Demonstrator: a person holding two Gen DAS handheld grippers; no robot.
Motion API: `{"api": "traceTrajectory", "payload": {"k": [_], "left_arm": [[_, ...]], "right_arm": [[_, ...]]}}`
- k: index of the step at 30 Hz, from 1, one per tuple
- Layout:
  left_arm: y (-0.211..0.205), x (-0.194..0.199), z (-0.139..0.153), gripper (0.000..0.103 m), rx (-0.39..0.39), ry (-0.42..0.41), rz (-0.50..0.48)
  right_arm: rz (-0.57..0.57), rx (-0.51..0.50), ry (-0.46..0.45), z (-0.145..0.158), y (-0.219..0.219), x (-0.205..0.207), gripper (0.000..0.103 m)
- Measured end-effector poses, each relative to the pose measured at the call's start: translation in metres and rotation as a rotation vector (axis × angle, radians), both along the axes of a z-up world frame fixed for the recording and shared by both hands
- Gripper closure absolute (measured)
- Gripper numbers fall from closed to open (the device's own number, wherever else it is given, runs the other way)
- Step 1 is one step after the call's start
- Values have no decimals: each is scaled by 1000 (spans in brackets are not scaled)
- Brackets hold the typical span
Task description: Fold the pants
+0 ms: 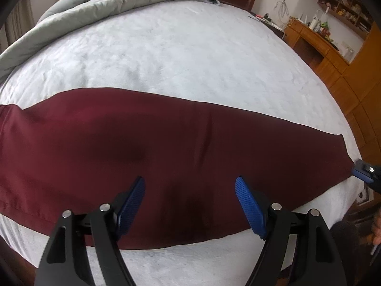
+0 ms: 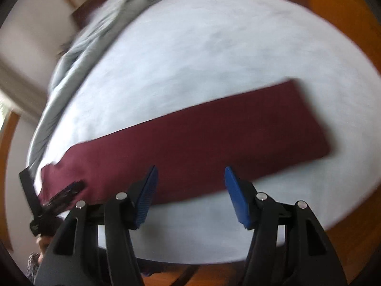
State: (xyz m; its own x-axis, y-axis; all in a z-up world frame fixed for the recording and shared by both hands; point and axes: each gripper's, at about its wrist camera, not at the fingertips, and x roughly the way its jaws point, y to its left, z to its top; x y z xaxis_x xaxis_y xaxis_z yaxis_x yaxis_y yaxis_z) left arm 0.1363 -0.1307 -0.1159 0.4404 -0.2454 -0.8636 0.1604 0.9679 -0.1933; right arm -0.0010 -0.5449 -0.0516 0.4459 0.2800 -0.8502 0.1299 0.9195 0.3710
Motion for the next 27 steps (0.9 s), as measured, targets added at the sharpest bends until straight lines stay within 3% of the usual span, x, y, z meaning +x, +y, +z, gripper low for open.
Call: {"api": "traceTrajectory", "payload": {"k": [5, 8, 10, 13, 16, 21, 27], "left_arm": [[-7, 2, -12, 24, 15, 25, 3], [-5, 6, -33, 24, 29, 58, 5], [-9, 5, -36, 23, 59, 41, -17], [-7, 2, -28, 23, 44, 46, -19], [15, -6, -10, 23, -17, 73, 22], [94, -35, 17, 23, -19, 77, 192], [210, -62, 18, 25, -50, 126, 479]], "right_arm": [[112, -27, 25, -25, 56, 27, 47], [130, -72, 125, -58, 66, 34, 48], [148, -102, 120, -69, 71, 32, 48], [151, -117, 102, -58, 74, 34, 45], [156, -60, 55, -38, 82, 31, 45], [238, -2, 40, -29, 122, 32, 43], [330, 24, 75, -41, 174, 39, 42]]}}
